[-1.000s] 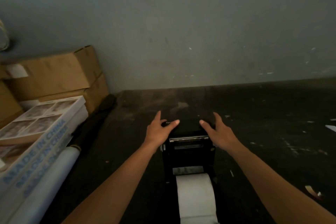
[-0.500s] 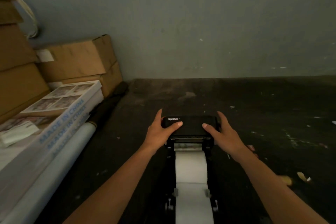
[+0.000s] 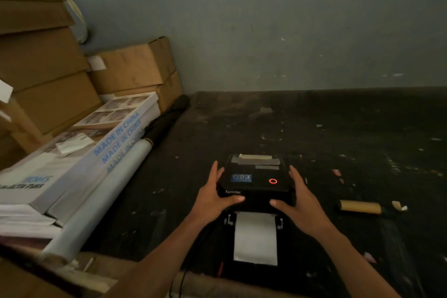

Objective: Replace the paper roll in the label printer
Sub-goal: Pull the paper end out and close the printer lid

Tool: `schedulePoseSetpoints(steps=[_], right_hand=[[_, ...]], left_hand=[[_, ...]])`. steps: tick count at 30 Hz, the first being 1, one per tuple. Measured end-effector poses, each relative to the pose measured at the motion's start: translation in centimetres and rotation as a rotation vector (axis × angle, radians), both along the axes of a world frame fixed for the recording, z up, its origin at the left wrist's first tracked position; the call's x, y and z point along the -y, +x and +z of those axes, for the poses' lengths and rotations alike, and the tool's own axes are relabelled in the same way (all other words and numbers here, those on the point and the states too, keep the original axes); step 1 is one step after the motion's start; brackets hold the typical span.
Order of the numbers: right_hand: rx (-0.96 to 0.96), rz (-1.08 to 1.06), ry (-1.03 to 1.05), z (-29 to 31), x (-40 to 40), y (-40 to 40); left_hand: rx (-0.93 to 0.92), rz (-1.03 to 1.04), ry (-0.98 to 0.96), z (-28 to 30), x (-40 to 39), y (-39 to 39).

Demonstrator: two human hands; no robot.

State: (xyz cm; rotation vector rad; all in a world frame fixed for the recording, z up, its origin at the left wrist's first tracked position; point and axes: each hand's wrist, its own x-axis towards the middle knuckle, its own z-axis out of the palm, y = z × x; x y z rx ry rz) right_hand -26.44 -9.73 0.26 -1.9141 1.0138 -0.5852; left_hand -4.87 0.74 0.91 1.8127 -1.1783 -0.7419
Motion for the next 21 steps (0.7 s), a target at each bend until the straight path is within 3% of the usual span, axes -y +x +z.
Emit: schedulePoseSetpoints(steps=[9, 15, 21], right_hand=[[-0.112, -0.101, 0.01, -3.0, -3.2, -0.7], [-0.042, -0.172, 0.06, -2.2, -2.7, 0.1], [-0.087, -0.265, 0.013, -1.8, -1.7, 2.9]], left_hand=[[0.083, -0.061, -0.028, -4.8, -1.9, -0.1], [-0.006, -0.065, -0.095, -4.5, -0.9, 1.5], [-0.002, -0.161, -0.02, -4.3, 0.4, 2.1]])
